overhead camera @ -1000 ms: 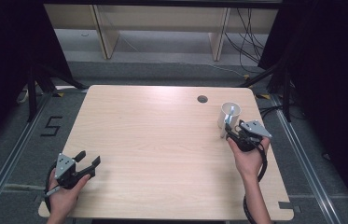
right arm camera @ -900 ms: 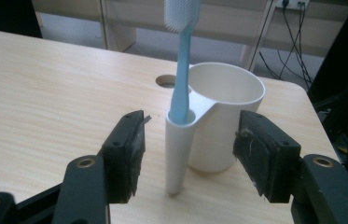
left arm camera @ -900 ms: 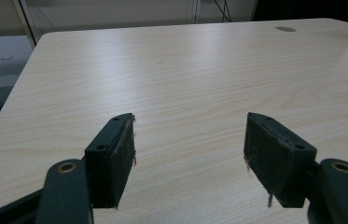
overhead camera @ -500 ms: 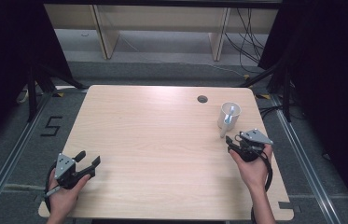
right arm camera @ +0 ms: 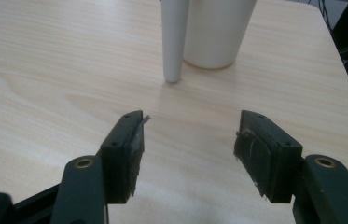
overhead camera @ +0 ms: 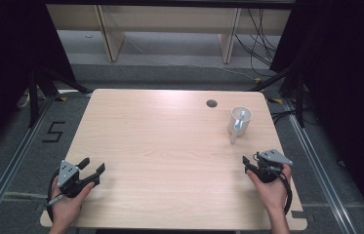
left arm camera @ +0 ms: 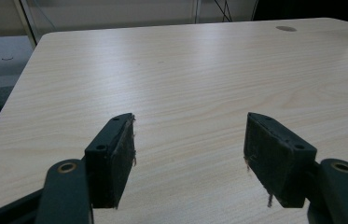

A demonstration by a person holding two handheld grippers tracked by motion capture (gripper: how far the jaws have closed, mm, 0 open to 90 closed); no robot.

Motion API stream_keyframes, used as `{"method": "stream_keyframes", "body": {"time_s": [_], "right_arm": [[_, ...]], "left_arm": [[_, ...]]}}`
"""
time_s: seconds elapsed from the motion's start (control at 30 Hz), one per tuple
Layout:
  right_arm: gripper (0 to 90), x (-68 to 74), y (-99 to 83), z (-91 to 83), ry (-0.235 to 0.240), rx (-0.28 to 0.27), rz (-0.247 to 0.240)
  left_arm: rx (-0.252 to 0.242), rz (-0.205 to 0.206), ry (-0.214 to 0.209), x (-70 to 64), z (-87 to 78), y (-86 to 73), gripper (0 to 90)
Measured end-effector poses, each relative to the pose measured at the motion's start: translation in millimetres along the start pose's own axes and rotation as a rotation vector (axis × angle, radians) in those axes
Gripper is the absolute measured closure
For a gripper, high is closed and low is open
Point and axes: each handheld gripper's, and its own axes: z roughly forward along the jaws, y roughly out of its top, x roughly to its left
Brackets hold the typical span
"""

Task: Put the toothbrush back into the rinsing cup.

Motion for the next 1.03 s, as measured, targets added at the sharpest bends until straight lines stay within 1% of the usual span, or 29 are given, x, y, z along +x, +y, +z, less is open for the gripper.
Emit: {"method": "stream_keyframes", "body": {"time_s": [0.03,0.07,0.1,0.13,0.17,0.2,0.23,0.27,0.3,0.33,0.37,0.4,0.43,0.47,0.53,0.57,0.63,0.67,0.7,0.73,0.77,0.83,0.93,0.97,1.0,1.03], "right_arm": [[42.3,-5.2,-2.0,0.9,0.005,-0.011,-0.053],[42.3,-5.9,-4.9,0.9,0.006,-0.012,-0.053],[42.3,-4.6,-8.4,1.0,-0.013,-0.015,-0.045],[42.3,-7.0,-10.5,2.3,-0.001,-0.008,-0.068],[42.3,-7.3,-13.1,1.5,0.000,-0.016,-0.060],[42.4,-5.1,-16.0,1.1,0.004,-0.024,-0.027],[42.4,-7.2,-18.0,2.1,-0.008,-0.036,-0.051],[42.4,-4.2,-20.6,1.1,-0.010,-0.025,-0.012],[42.4,-5.6,-22.5,1.5,-0.007,-0.034,-0.025],[42.4,-5.2,-24.3,1.3,-0.004,-0.037,-0.018],[42.5,-4.7,-25.8,-0.1,-0.002,-0.024,-0.006],[42.5,-4.7,-25.8,-0.1,-0.002,-0.024,-0.006],[42.5,-7.1,-27.1,1.0,-0.004,-0.042,-0.038],[42.7,-8.7,-29.2,1.5,0.000,-0.051,-0.053],[42.7,-8.5,-30.0,-0.1,-0.005,-0.067,-0.040],[42.7,-5.3,-30.7,-1.7,-0.013,-0.063,-0.001],[42.7,-5.9,-30.4,-2.6,-0.009,-0.072,-0.002],[42.7,-9.2,-30.0,-2.6,-0.017,-0.083,-0.043],[42.7,-8.4,-30.3,-2.3,-0.014,-0.081,-0.030],[42.7,-10.0,-30.4,-1.7,-0.023,-0.087,-0.052],[42.7,-9.2,-30.5,-2.1,-0.016,-0.078,-0.039],[42.7,-9.7,-30.3,-3.0,-0.012,-0.095,-0.045],[42.7,-9.7,-29.9,-4.3,-0.012,-0.092,-0.037],[42.7,-9.5,-29.9,-4.6,-0.002,-0.087,-0.029],[42.7,-9.3,-30.1,-5.1,-0.011,-0.085,-0.018],[42.7,-11.0,-30.1,-3.7,-0.029,-0.094,-0.041]], "left_arm": [[0.004,0.000,0.002,0.0,-0.2,0.2,33.2],[0.005,0.000,0.003,-0.1,-0.3,0.2,33.2],[0.005,0.001,0.003,-0.1,-0.3,0.2,33.2],[0.005,0.001,0.003,-0.1,-0.4,0.2,33.2],[0.004,0.001,0.003,-0.1,-0.4,0.1,33.2],[0.005,0.000,0.003,-0.1,-0.5,0.1,33.2],[0.004,-0.001,0.004,0.0,-0.6,0.1,33.2],[0.005,-0.002,0.004,0.0,-0.6,0.1,33.2],[0.005,-0.001,0.004,0.1,-0.5,0.2,33.2],[0.006,-0.001,0.003,0.0,-0.5,0.2,33.3],[0.005,0.000,0.004,-0.1,-0.4,0.2,33.3],[0.005,0.000,0.004,-0.1,-0.4,0.2,33.2],[0.004,0.001,0.003,-0.1,-0.4,0.1,33.2],[0.004,0.000,0.004,-0.1,-0.4,0.1,33.2],[0.004,-0.001,0.003,-0.1,-0.6,0.1,33.2],[0.004,-0.001,0.003,-0.1,-0.6,0.1,33.3],[0.005,0.000,0.003,-0.1,-0.6,0.1,33.3],[0.005,0.000,0.003,-0.1,-0.5,0.1,33.2],[0.005,0.000,0.003,0.0,-0.5,0.1,33.3],[0.006,0.001,0.003,0.0,-0.6,0.2,33.3],[0.004,0.000,0.004,-0.1,-0.5,0.1,33.3],[0.005,0.001,0.003,-0.1,-0.4,0.2,33.3],[0.005,0.001,0.003,-0.1,-0.3,0.2,33.3],[0.005,0.001,0.004,0.0,-0.3,0.2,33.3],[0.006,0.000,0.002,0.0,-0.4,0.2,33.3],[0.005,0.000,0.002,0.1,-0.4,0.2,33.3]]}}
